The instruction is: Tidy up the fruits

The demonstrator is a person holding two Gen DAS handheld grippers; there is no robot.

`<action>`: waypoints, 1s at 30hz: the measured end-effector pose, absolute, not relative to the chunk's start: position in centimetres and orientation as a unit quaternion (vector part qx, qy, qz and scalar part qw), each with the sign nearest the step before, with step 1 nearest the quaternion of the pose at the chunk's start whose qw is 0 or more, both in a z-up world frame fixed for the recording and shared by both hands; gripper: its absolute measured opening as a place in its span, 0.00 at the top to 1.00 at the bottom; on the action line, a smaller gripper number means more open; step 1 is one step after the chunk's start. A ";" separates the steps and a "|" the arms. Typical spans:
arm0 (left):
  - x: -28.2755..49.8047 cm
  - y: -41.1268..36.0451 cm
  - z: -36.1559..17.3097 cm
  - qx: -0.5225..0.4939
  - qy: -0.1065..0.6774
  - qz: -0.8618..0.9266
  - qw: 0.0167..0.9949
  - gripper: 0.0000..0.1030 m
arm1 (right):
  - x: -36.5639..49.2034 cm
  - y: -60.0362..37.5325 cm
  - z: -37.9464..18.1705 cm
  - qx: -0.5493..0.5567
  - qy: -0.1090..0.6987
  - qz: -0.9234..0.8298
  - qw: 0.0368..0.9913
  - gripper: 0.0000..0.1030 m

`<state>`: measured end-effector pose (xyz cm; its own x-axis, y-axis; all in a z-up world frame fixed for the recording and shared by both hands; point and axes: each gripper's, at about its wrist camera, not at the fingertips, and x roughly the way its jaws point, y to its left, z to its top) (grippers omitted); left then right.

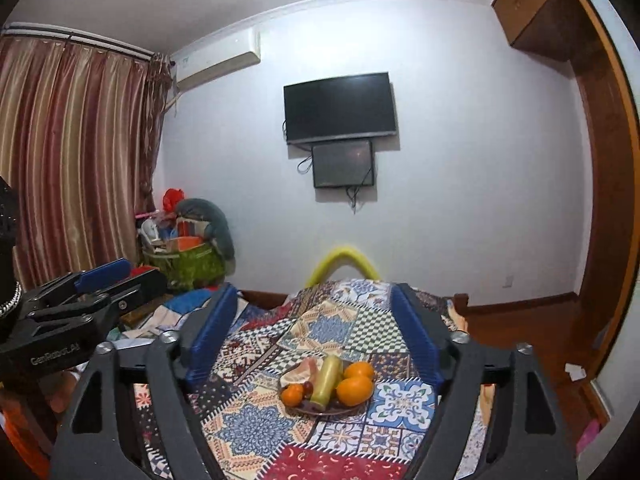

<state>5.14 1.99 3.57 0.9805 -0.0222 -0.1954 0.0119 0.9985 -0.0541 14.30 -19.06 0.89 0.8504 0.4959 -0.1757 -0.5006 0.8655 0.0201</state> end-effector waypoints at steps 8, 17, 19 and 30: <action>4.1 1.9 3.8 -0.027 0.087 0.000 0.996 0.01 | 13.3 -19.5 1.1 -0.013 0.069 0.235 0.969 0.00; 3.7 1.9 3.7 -0.027 0.086 0.008 0.996 0.00 | 12.5 -20.4 0.7 -0.010 0.069 0.235 0.969 0.00; 3.6 1.6 3.7 -0.025 0.085 0.009 0.996 0.00 | 12.4 -20.4 0.7 -0.010 0.069 0.234 0.970 0.00; 3.3 1.3 3.9 -0.021 0.080 0.007 0.997 0.00 | 12.0 -20.2 1.0 -0.017 0.066 0.235 0.970 0.00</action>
<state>3.34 1.30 3.88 0.9870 0.0101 -0.1606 -0.0168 0.9990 -0.0403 12.03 -20.17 0.95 0.8813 0.4527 -0.1358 -0.4572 0.8893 -0.0025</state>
